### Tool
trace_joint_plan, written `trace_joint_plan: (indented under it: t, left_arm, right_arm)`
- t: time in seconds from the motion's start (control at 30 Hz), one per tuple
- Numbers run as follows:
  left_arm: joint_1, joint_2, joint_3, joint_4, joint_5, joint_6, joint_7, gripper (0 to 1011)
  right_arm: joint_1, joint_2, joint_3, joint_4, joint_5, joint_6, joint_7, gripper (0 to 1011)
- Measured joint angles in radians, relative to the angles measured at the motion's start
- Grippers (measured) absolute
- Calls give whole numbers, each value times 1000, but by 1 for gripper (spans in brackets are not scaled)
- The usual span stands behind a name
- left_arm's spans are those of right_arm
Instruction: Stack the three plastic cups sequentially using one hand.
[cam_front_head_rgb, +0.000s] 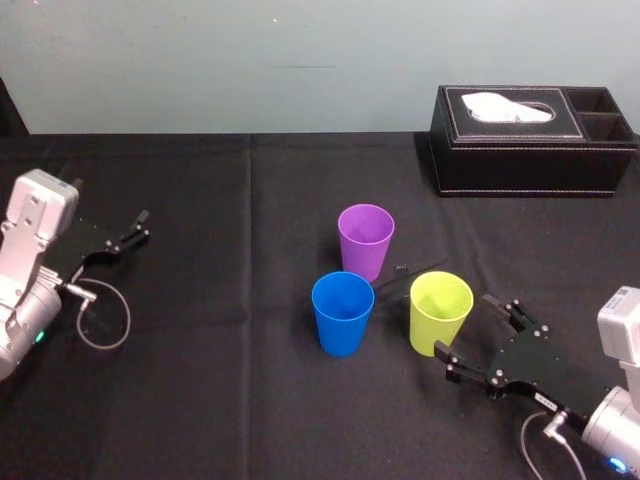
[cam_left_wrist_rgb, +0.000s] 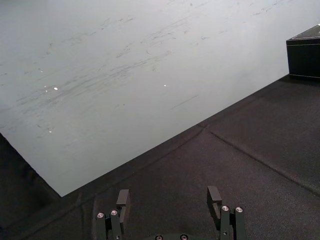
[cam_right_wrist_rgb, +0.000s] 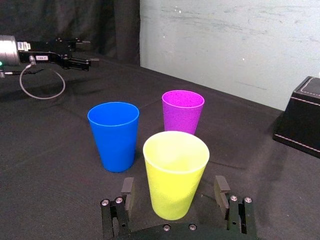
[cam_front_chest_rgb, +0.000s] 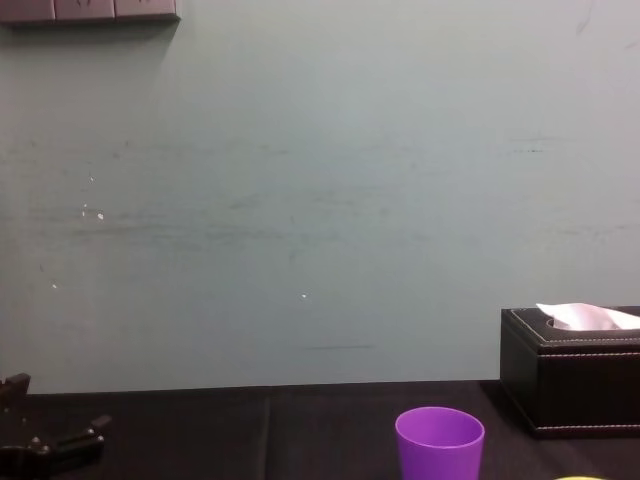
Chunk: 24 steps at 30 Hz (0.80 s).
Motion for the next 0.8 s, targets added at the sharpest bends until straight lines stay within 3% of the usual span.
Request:
trace_joint_plan:
  t: [0.8]
  left_arm:
    - [0,0,0,0,0,0,0,1011]
  right_arm:
    - [114,-100,-13,95,-56,41,54,1003]
